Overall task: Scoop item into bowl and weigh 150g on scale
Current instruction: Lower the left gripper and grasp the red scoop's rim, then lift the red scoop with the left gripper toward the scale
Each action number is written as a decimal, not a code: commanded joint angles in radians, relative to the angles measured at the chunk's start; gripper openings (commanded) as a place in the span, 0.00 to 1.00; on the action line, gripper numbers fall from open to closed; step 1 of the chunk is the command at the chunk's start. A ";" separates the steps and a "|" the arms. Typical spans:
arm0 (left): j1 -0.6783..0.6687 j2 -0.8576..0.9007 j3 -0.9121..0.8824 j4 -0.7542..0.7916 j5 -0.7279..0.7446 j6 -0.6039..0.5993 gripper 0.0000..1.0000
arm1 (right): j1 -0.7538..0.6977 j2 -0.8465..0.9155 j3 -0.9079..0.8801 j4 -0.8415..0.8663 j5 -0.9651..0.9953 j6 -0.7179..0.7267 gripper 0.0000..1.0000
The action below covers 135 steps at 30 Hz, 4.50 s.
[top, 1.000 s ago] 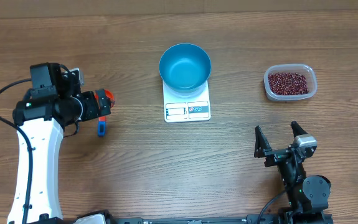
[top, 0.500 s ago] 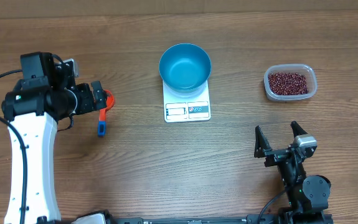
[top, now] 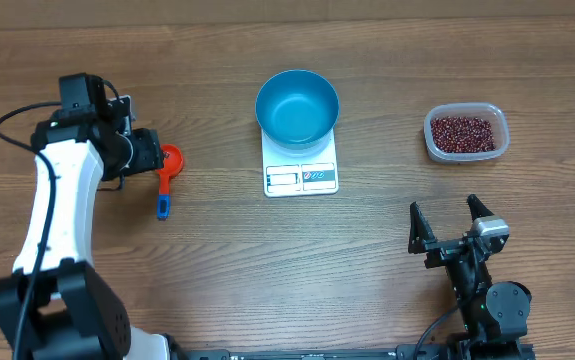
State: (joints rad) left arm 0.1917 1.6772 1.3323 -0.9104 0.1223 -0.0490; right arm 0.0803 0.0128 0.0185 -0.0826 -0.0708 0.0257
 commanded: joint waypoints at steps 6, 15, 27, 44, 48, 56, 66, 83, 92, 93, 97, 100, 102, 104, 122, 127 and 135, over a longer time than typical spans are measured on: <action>0.005 0.085 0.020 0.070 -0.022 0.054 0.61 | 0.005 -0.010 -0.011 0.003 0.007 0.003 1.00; 0.005 0.201 0.020 0.140 -0.053 0.114 0.46 | 0.005 -0.010 -0.011 0.003 0.007 0.003 1.00; 0.005 0.295 0.020 0.217 -0.089 0.117 0.43 | 0.005 -0.010 -0.011 0.003 0.007 0.003 1.00; 0.002 0.357 0.020 0.315 -0.089 0.132 0.04 | 0.005 -0.010 -0.011 0.003 0.007 0.003 1.00; 0.002 0.354 0.025 0.310 -0.089 0.131 0.04 | 0.005 -0.010 -0.011 0.003 0.007 0.003 1.00; -0.002 0.278 0.178 0.134 -0.031 -0.119 0.04 | 0.005 -0.010 -0.011 0.003 0.007 0.003 1.00; -0.028 0.116 0.296 -0.134 0.245 -0.436 0.04 | 0.005 -0.010 -0.011 0.003 0.007 0.003 1.00; -0.218 -0.095 0.296 -0.179 0.038 -0.581 0.04 | 0.005 -0.010 -0.011 0.003 0.007 0.003 1.00; -0.271 -0.095 0.295 -0.186 -0.020 -0.610 0.04 | 0.005 -0.010 -0.011 0.003 0.007 0.003 1.00; -0.271 -0.095 0.295 -0.186 -0.020 -0.610 0.04 | 0.005 -0.010 -0.011 0.003 0.007 0.003 1.00; -0.271 -0.095 0.295 -0.190 -0.022 -0.610 0.04 | 0.005 -0.010 -0.011 0.003 0.007 0.003 1.00; -0.271 -0.095 0.295 -0.190 -0.022 -0.610 0.04 | 0.005 -0.010 -0.011 0.003 0.007 0.003 1.00; -0.271 -0.095 0.295 -0.192 -0.022 -0.610 0.04 | 0.005 -0.010 -0.011 0.003 0.007 0.003 1.00; -0.271 -0.095 0.295 -0.197 -0.022 -0.610 0.04 | 0.005 -0.010 -0.011 0.003 0.007 0.003 1.00; -0.271 -0.095 0.295 -0.207 -0.046 -0.610 0.04 | 0.005 -0.010 -0.011 0.003 0.007 0.003 1.00; -0.271 -0.095 0.295 -0.204 -0.045 -0.610 0.04 | 0.005 -0.010 -0.011 0.003 0.007 0.003 1.00; -0.271 -0.095 0.295 -0.213 -0.045 -0.610 0.04 | 0.005 -0.010 -0.011 0.003 0.007 0.003 1.00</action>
State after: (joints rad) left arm -0.0772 1.5898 1.6100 -1.1160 0.0921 -0.6491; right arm 0.0803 0.0128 0.0185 -0.0830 -0.0708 0.0257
